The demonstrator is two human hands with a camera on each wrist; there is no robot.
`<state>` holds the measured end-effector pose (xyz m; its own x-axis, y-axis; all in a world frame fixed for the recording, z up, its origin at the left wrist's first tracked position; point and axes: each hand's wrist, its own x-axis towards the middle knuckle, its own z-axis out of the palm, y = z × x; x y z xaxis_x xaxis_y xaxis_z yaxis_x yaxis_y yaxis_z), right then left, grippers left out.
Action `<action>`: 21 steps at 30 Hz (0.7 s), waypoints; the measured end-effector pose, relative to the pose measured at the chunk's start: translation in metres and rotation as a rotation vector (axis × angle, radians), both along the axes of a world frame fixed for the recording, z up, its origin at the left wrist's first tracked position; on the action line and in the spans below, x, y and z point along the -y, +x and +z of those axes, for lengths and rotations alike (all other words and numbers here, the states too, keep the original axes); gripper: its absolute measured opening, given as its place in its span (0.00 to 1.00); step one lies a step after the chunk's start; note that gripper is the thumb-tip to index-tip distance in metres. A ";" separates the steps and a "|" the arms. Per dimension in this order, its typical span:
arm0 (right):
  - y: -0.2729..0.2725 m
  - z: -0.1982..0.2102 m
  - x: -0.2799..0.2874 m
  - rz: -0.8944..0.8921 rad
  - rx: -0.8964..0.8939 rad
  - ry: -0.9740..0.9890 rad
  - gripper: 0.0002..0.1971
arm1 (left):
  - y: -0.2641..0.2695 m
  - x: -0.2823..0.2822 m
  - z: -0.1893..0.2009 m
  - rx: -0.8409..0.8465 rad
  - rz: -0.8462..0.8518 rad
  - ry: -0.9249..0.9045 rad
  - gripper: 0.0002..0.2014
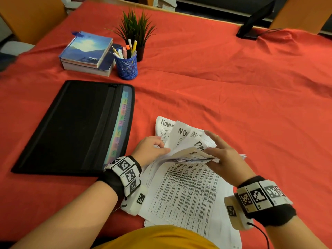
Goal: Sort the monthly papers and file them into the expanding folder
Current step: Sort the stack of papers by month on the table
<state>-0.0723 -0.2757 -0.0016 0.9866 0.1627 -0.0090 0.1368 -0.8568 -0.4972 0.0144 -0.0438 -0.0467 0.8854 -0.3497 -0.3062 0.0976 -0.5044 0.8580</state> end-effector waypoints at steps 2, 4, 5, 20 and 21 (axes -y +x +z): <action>0.002 0.002 0.000 0.016 -0.032 -0.004 0.16 | 0.000 0.000 0.000 -0.014 -0.031 -0.011 0.09; 0.005 0.005 0.000 0.032 -0.072 -0.002 0.17 | 0.000 0.000 0.002 -0.040 -0.037 -0.021 0.06; 0.006 0.005 0.000 0.037 -0.085 0.003 0.18 | 0.000 0.000 0.002 -0.046 -0.039 -0.021 0.06; -0.002 0.000 0.007 0.088 -0.024 -0.002 0.21 | 0.002 0.000 -0.014 0.059 0.083 -0.089 0.02; -0.002 0.001 0.007 0.097 -0.014 0.000 0.21 | 0.002 0.000 -0.014 0.054 0.032 -0.081 0.05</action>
<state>-0.0747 -0.2823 -0.0010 0.9661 0.2573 -0.0224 0.2121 -0.8398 -0.4997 0.0161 -0.0442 -0.0606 0.9110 -0.3422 -0.2302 0.0655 -0.4309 0.9000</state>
